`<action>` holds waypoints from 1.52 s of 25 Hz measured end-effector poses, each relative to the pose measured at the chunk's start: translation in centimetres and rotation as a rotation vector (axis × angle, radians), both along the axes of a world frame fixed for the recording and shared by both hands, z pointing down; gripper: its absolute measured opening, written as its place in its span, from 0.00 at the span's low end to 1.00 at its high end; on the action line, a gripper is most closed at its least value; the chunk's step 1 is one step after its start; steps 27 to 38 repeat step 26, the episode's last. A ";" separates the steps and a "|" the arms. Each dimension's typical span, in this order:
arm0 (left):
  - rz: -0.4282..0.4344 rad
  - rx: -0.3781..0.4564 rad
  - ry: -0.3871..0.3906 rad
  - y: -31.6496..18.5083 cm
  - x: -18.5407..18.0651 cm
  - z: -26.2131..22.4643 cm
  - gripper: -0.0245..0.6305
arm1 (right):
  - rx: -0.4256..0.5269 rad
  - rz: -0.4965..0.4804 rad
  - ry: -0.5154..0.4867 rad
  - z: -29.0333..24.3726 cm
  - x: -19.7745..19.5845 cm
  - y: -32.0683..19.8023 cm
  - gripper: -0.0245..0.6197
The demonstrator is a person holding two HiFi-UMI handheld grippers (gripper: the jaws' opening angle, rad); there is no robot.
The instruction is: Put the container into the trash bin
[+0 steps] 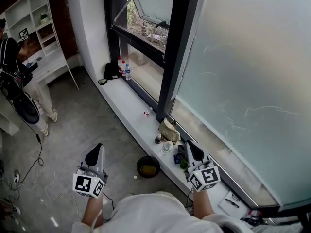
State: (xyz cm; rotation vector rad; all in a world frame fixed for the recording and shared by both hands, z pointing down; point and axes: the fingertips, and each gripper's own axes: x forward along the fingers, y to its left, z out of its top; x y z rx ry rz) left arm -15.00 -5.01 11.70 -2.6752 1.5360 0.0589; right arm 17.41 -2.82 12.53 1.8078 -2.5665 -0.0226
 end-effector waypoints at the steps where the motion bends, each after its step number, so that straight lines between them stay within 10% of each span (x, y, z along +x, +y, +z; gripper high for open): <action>1: 0.002 0.003 0.001 0.0 0.0 0.0 0.07 | 0.003 0.009 0.013 0.0 0.0 0.1 0.04; 38: 0.043 0.004 0.005 0.7 1.0 0.1 0.07 | 0.005 0.036 0.038 0.8 -0.5 0.9 0.04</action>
